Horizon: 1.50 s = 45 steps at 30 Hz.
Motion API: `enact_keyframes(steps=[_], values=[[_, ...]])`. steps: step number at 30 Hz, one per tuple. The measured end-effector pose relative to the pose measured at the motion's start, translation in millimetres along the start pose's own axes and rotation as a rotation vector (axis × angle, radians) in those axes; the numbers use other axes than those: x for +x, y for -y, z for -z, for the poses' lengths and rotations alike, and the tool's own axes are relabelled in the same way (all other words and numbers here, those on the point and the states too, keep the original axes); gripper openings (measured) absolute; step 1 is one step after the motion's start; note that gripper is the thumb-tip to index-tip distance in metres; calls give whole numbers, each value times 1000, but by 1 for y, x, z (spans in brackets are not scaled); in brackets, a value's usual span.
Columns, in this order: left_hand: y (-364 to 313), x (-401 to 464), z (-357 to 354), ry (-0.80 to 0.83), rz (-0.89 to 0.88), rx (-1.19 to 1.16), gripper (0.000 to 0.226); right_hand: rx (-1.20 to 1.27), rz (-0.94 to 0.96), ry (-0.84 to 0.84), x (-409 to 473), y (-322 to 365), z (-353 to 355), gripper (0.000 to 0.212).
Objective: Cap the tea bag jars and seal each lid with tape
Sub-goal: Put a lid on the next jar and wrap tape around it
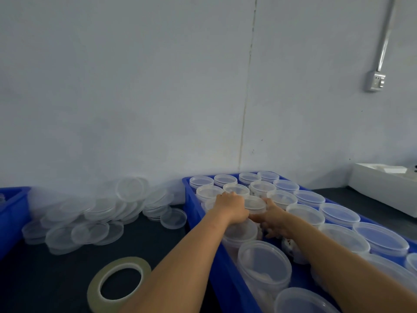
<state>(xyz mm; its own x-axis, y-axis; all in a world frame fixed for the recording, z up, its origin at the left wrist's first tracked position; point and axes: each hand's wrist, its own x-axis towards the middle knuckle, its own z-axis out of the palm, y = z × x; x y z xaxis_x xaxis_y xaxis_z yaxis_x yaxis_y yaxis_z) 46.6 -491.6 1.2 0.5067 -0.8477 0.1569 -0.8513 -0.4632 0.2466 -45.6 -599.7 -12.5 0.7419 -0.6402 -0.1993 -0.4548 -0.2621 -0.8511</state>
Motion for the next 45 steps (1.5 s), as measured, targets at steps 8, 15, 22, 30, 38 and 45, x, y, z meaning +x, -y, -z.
enact_keyframes(steps=[8, 15, 22, 30, 38, 45], values=[[1, -27, 12, 32, -39, -25, 52, -264, 18, -62, -4, 7, -1, 65], [61, -86, 58, -138, 48, -133, 34, -780, 453, -348, -40, 55, -34, 52], [120, -180, 80, -293, 286, -411, 26, -1047, 819, -133, -89, 113, -145, 42], [194, -260, 129, -425, 540, -345, 24, -519, 865, 145, -135, 176, -252, 38], [306, -296, 180, -547, 808, -407, 22, -185, 709, 344, -133, 230, -334, 35], [414, -287, 195, -716, 1065, -587, 12, 53, 558, 450, -106, 266, -395, 36]])
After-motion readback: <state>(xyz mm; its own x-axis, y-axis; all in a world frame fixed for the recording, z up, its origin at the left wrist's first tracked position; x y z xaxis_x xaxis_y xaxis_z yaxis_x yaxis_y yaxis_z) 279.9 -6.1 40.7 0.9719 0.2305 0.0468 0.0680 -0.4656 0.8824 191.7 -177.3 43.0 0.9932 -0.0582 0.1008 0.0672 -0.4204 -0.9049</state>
